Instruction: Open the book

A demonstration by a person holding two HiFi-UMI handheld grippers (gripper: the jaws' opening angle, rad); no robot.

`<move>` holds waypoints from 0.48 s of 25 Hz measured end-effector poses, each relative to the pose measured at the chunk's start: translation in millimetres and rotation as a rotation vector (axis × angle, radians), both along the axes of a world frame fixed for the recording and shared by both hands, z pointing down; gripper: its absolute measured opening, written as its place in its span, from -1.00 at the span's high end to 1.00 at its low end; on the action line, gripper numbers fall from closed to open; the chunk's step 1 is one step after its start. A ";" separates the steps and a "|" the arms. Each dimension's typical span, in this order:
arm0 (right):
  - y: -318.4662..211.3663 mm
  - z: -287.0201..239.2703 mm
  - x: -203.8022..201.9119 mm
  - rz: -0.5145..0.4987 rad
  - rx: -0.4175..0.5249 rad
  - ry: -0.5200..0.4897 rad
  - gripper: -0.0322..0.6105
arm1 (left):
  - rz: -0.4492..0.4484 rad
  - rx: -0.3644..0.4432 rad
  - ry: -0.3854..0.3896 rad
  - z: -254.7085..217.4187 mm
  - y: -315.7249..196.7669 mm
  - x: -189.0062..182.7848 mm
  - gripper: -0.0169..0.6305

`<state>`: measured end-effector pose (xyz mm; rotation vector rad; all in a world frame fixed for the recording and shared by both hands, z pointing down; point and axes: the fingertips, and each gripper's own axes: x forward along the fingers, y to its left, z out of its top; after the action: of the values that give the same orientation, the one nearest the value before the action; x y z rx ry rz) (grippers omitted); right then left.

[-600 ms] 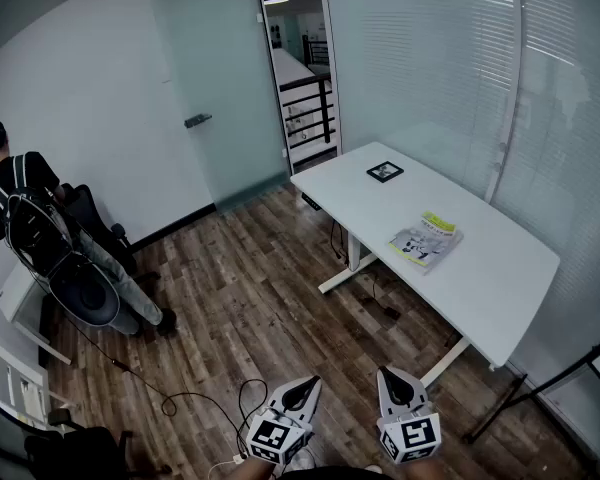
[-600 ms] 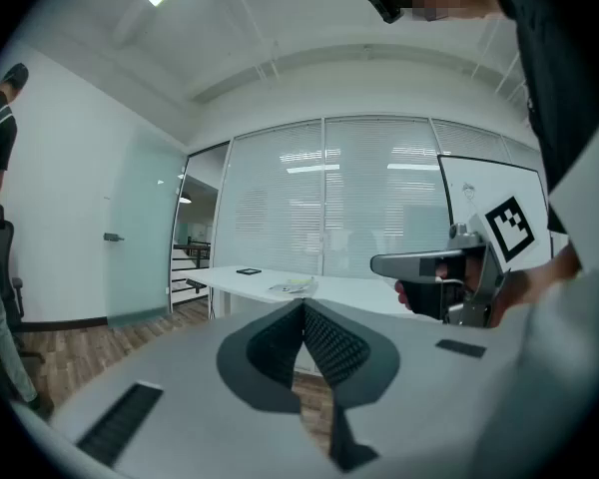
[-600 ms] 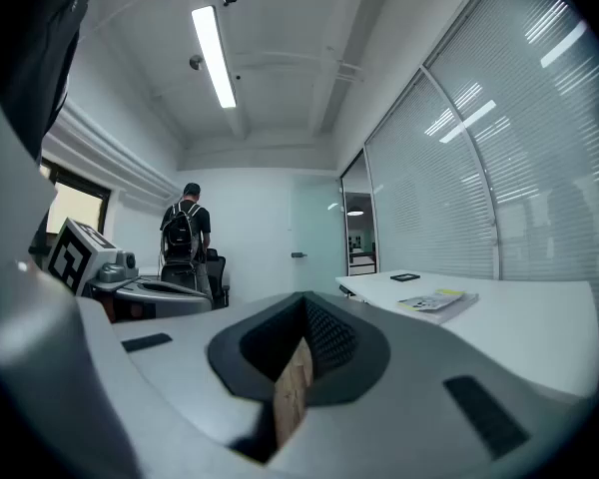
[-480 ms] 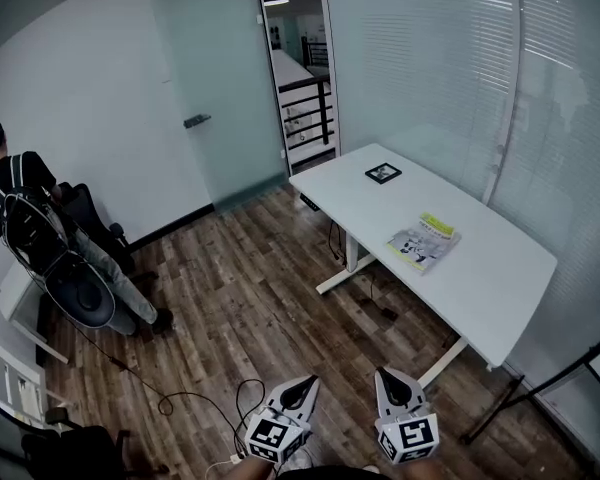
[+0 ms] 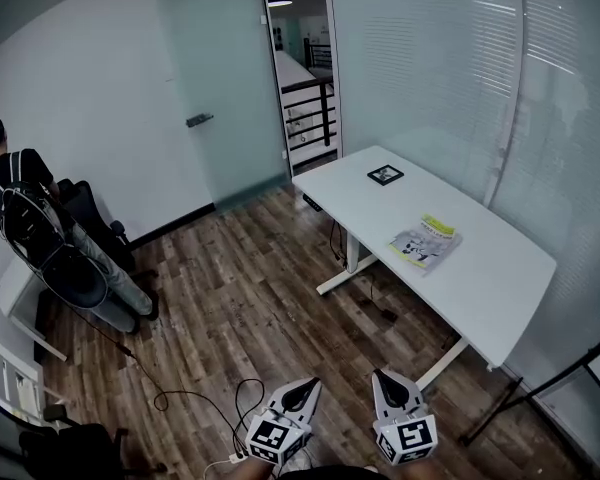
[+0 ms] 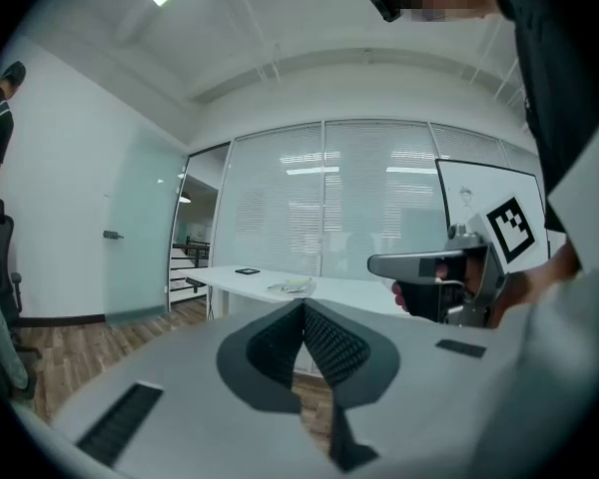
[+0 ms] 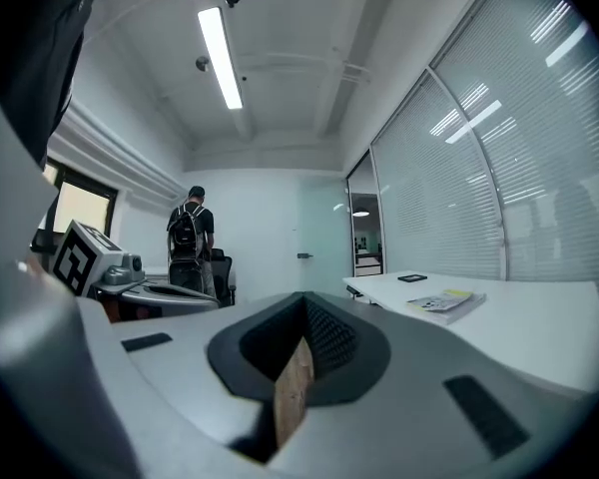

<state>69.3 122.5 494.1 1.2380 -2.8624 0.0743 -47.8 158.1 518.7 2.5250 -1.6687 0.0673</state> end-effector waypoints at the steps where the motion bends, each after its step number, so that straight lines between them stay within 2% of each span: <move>1: -0.8 -1.0 -1.8 -0.003 -0.001 -0.007 0.89 | -0.004 0.000 0.002 -0.3 -0.8 -2.8 0.92; 12: -11.4 6.5 -39.4 0.008 -0.016 0.018 0.89 | 0.002 -0.008 0.003 8.3 -7.5 -46.0 0.92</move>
<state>29.9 111.1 500.6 1.2413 -2.8359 0.0849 -93.8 150.6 527.0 2.5199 -1.6614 0.0698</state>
